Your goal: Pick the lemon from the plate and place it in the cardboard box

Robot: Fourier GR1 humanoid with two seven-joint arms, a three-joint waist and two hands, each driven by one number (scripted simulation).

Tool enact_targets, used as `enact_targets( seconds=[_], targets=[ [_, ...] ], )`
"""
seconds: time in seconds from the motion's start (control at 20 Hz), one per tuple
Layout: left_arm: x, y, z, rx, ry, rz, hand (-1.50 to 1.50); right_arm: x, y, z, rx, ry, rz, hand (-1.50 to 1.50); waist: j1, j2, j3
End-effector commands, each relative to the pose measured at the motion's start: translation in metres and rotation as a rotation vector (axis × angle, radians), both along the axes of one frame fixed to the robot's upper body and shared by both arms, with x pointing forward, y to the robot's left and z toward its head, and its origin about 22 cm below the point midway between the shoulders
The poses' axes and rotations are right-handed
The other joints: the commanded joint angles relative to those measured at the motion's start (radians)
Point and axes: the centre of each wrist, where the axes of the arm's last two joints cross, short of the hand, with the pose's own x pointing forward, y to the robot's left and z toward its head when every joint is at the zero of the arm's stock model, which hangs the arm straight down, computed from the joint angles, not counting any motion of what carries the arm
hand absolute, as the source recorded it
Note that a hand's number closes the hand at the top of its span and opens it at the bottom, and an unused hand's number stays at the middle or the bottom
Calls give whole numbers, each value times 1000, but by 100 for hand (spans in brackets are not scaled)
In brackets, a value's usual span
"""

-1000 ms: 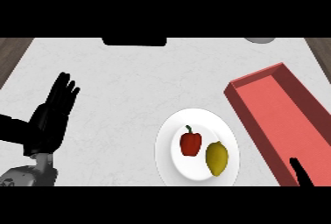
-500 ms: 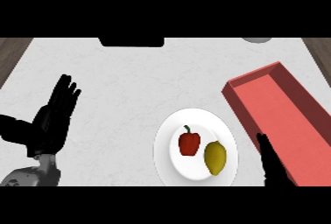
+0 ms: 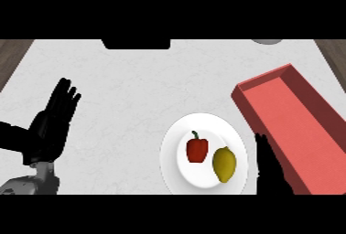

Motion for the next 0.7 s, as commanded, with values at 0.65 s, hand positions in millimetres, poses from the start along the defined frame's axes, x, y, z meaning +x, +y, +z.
enact_targets(
  seconds=[0.65],
  targets=[
    [6,2,0,-2,10,-12,0,21,-2,-35,-21,84,-54,-150,-1,0,0]
  ],
)
